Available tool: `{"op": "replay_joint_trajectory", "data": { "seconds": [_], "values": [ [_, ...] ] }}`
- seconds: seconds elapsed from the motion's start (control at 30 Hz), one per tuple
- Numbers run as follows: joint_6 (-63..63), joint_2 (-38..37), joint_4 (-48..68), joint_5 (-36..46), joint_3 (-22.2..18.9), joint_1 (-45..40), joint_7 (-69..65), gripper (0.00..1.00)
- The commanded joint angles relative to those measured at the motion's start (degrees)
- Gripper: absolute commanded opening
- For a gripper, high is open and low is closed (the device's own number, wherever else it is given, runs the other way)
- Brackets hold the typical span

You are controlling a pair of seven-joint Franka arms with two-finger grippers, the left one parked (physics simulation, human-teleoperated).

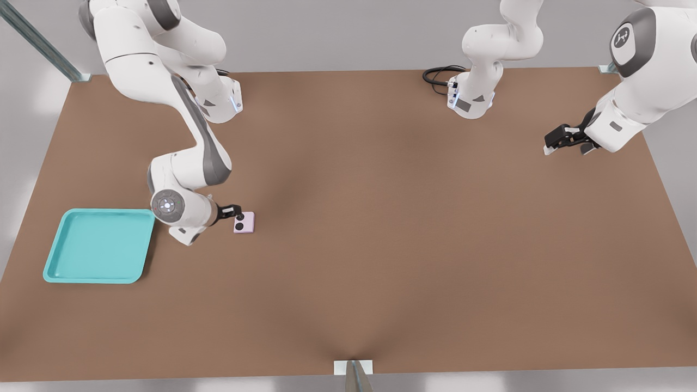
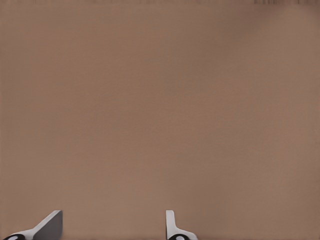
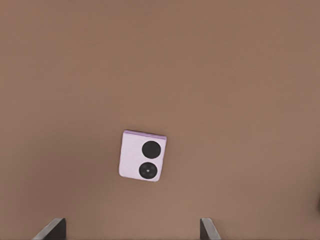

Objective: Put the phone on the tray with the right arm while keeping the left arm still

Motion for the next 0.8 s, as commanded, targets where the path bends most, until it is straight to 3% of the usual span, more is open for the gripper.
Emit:
{"op": "replay_joint_trajectory", "data": {
  "seconds": [0.0, 0.2, 0.57, 0.77],
  "values": [
    [12.6, 1.3, -1.8, 0.0, 0.4, 1.0, 21.3, 1.0],
    [19.2, 10.0, -1.4, 0.1, 0.3, 0.3, 24.0, 1.0],
    [22.7, 7.6, -11.0, 0.0, 0.2, -0.7, 24.0, 1.0],
    [27.3, 11.7, -11.5, -3.6, 0.2, -0.4, 24.0, 1.0]
  ]
}}
